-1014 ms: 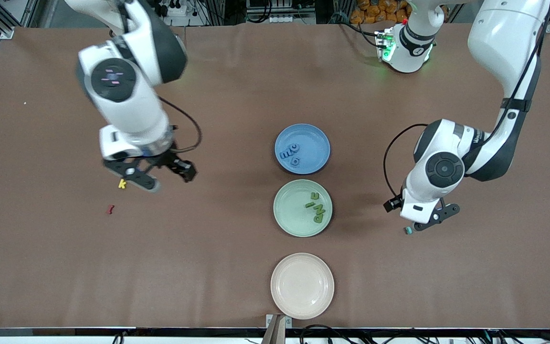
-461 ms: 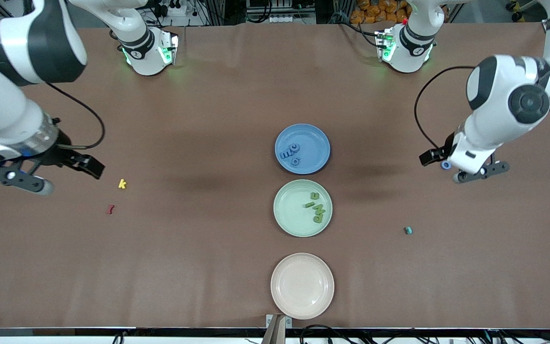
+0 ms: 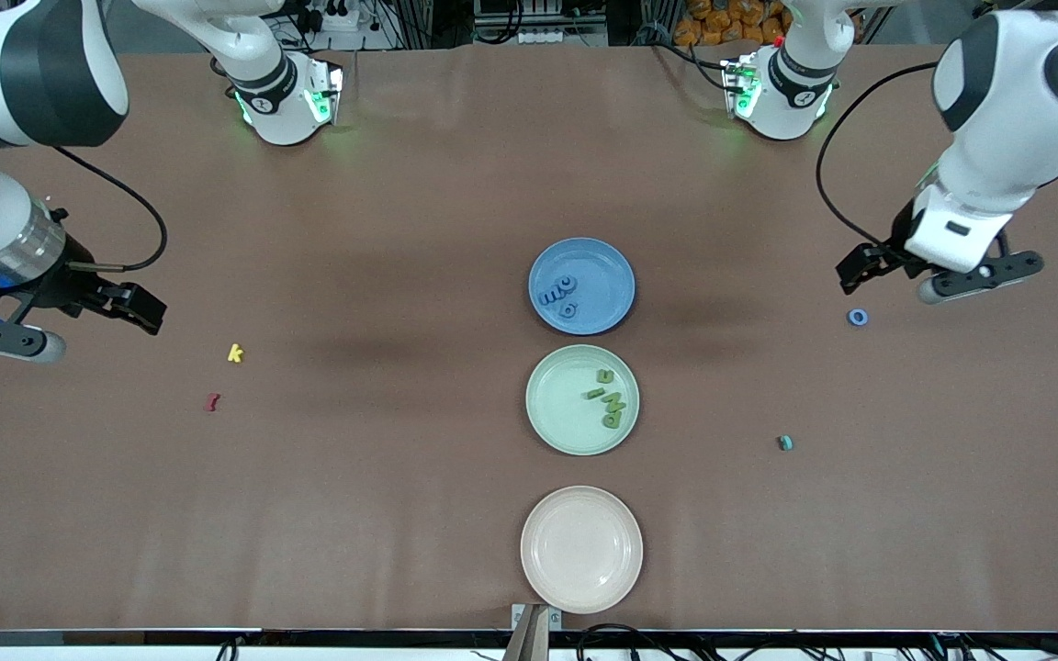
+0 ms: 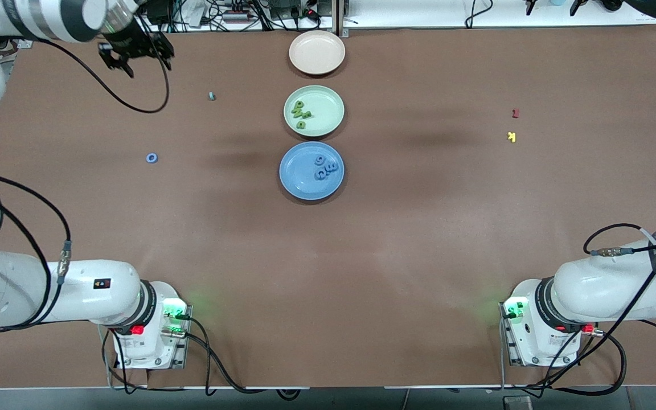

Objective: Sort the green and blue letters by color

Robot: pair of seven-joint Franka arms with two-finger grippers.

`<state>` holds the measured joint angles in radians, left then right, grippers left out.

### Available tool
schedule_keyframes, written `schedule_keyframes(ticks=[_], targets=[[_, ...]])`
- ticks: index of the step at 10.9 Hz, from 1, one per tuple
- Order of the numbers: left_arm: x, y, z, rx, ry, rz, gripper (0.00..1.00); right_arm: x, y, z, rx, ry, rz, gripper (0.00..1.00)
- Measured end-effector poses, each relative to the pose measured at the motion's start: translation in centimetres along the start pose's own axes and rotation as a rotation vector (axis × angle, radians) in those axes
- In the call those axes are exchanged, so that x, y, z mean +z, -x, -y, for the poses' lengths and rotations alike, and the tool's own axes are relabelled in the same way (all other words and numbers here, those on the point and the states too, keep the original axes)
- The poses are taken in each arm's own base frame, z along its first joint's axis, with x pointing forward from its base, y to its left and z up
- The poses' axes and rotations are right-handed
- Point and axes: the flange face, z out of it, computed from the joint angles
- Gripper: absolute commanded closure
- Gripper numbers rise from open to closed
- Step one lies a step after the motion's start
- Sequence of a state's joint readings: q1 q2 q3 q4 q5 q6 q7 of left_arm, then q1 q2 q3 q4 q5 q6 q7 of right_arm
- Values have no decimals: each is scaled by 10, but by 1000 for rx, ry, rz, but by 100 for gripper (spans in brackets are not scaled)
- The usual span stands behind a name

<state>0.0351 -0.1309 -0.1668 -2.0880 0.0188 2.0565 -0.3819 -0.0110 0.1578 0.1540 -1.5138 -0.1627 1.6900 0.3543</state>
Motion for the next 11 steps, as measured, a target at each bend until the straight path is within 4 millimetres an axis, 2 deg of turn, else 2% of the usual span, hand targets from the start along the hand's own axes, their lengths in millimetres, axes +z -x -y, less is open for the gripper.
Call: schedule_keyframes(ticks=[2, 4, 6, 7, 9, 11], targets=[[-30, -8, 2, 21, 41, -40, 0, -11, 4, -6, -44, -20, -7, 0], [-52, -15, 4, 93, 63, -37, 0, -18, 7, -27, -95, -29, -13, 0], [-78, -26, 24, 151, 59, -42, 0, -21, 11, -52, -124, -28, -13, 0], [-88, -28, 28, 162, 58, -43, 0, -22, 12, -57, -127, -27, -12, 0], [-109, -33, 21, 184, 56, -7, 0, -23, 12, -71, -134, -42, -14, 0], [-129, -48, 18, 189, 56, 31, 0, -27, 12, -106, -116, -89, -16, 0]])
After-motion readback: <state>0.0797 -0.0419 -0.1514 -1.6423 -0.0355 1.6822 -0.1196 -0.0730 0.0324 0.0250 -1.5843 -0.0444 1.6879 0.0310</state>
